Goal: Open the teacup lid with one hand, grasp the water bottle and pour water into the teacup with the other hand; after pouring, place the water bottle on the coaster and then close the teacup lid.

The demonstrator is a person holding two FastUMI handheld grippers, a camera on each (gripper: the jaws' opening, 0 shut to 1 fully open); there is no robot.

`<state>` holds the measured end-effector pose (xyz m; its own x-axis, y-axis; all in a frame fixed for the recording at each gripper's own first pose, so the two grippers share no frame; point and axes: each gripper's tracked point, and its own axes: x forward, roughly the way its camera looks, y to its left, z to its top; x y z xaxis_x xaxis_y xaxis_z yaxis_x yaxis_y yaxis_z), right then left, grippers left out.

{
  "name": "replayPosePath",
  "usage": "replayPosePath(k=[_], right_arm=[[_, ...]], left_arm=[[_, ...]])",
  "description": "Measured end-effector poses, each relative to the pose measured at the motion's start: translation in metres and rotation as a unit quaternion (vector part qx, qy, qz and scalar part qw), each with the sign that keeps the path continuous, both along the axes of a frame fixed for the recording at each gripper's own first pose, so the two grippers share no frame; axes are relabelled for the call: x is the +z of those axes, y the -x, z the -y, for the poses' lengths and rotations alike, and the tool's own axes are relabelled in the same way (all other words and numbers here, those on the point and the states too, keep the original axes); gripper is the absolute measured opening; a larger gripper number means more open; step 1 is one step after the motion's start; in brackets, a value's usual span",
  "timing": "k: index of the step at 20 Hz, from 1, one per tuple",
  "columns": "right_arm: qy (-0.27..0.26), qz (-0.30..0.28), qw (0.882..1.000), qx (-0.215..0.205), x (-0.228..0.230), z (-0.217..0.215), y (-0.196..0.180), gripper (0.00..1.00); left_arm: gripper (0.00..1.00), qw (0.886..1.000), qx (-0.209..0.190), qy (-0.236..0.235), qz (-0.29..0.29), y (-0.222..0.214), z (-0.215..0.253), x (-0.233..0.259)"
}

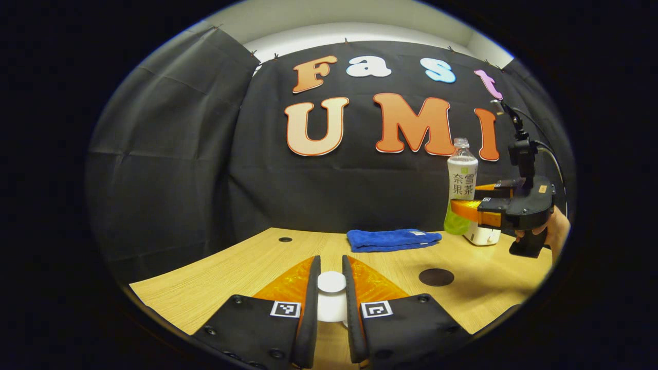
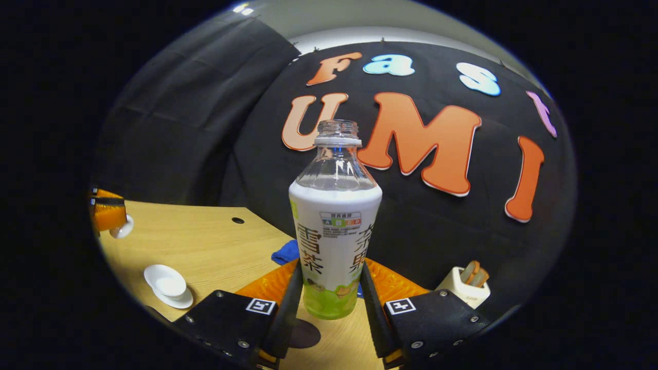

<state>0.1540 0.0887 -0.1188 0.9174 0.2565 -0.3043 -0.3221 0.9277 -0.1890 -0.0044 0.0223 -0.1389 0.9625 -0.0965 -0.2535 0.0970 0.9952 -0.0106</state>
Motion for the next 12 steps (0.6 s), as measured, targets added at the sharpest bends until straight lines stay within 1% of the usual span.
replayPosePath(k=[1, 2, 5, 6, 7, 8, 9, 10, 12], right_arm=[[-0.026, -0.022, 0.999, -0.001, -0.010, 0.000, 0.002, 0.63], [-0.044, -0.040, 0.998, -0.005, -0.021, 0.002, 0.002, 0.64], [-0.073, -0.083, 0.994, -0.017, -0.048, 0.005, 0.004, 0.63], [-0.076, -0.094, 0.992, -0.019, -0.057, 0.005, 0.006, 0.64], [-0.073, -0.107, 0.991, -0.017, -0.069, 0.002, 0.010, 0.63], [-0.066, -0.116, 0.991, -0.018, -0.078, 0.002, 0.012, 0.64], [-0.059, -0.124, 0.990, -0.018, -0.087, 0.002, 0.014, 0.64], [-0.055, -0.130, 0.990, -0.019, -0.093, 0.003, 0.014, 0.64], [-0.053, -0.146, 0.988, -0.019, -0.107, 0.003, 0.017, 0.64]], left_arm=[[0.27, 1.000, -0.001, 0.003, 0.004, 0.001, 0.002, 0.004], [0.29, 1.000, -0.002, 0.006, 0.006, 0.001, 0.005, 0.005], [0.29, 1.000, -0.004, 0.005, 0.010, 0.002, 0.010, 0.005], [0.27, 1.000, -0.004, 0.005, 0.010, 0.003, 0.011, 0.004], [0.27, 1.000, -0.005, 0.004, 0.009, 0.003, 0.012, 0.004], [0.29, 1.000, -0.005, 0.003, 0.007, 0.004, 0.012, 0.003], [0.29, 1.000, -0.005, 0.003, 0.007, 0.005, 0.012, 0.002], [0.27, 1.000, -0.005, 0.003, 0.006, 0.005, 0.013, 0.000], [0.28, 1.000, -0.006, 0.004, 0.004, 0.006, 0.014, -0.001]])
